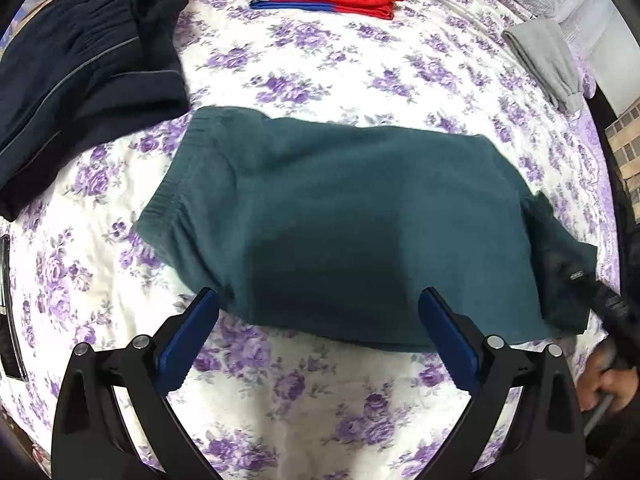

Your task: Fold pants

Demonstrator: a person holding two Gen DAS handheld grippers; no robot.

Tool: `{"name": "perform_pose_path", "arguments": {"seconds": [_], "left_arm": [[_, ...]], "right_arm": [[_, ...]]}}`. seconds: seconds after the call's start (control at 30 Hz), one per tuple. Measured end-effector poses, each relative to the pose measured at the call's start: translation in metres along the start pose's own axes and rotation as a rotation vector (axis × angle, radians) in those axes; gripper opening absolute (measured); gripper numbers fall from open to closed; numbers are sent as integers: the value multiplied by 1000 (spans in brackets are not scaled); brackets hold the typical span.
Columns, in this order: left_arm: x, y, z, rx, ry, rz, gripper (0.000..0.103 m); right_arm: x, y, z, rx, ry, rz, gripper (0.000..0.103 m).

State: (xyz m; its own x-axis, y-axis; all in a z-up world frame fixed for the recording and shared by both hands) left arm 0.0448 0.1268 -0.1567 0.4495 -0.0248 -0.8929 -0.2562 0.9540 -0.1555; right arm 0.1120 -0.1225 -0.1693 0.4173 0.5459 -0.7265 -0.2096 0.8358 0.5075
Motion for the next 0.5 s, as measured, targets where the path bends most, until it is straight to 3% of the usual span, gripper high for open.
{"name": "perform_pose_path", "arguments": {"seconds": [0.1,0.23,0.4,0.5], "left_arm": [[2,7,-2,-14,10,4,97],[5,14,-3,-46,16,1,97],[3,16,-1,-49,12,-3,97],[5,16,-1,-48,16,1,97]], "right_arm": [[-7,1,-2,3,-4,6,6],[-40,-3,17,46,-78,39,6],[-127,-48,47,206,-299,73,6],[-194,-120,52,376,-459,30,7]]}}
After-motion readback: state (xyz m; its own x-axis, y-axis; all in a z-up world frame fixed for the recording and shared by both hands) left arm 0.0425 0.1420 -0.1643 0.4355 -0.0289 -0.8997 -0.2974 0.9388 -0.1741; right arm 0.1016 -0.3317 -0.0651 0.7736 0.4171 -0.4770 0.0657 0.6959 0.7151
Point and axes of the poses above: each gripper's, at about its wrist camera, not at the fingertips, and x roughly the way its jaws point, y to its left, z to its top, the point moved 6 cm from there along x, roughly the way its jaws point, and after that the axes turned 8 degrees about -y, right-handed, at the moved point
